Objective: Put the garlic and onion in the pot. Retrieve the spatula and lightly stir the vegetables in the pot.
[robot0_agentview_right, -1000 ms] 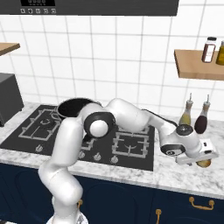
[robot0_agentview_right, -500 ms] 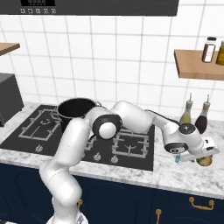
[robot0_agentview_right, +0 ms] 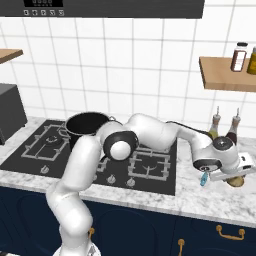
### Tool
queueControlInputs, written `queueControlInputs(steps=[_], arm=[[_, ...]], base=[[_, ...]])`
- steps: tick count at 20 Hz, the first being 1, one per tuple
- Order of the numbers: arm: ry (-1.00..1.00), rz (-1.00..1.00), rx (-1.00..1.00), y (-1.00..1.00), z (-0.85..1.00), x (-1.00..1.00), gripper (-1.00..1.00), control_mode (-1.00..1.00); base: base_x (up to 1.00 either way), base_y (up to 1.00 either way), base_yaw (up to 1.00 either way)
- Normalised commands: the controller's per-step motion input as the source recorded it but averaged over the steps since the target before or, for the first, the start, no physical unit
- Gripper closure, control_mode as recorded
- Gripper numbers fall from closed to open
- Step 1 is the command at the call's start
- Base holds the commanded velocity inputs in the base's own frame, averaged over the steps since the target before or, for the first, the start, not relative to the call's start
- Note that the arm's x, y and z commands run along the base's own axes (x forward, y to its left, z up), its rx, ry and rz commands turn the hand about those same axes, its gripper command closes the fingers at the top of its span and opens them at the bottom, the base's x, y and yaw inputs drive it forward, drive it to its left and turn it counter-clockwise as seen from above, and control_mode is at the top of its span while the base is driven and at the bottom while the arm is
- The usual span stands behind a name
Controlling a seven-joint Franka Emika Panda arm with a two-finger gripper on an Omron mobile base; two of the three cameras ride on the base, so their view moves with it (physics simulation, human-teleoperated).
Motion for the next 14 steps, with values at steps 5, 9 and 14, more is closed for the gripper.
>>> queueControlInputs(steps=[5,9,14], arm=[[-0.05,0.1,0.0,1.0,0.91,-0.69,1.0,-1.0],[0.02,0.07,0.0,1.0,0.49,-0.19,1.0,-1.0],[0.11,0.06,0.01,1.0,0.35,0.0,1.0,-1.0]], base=[[0.0,0.0,0.0],[0.0,0.0,0.0],[0.0,0.0,0.0]])
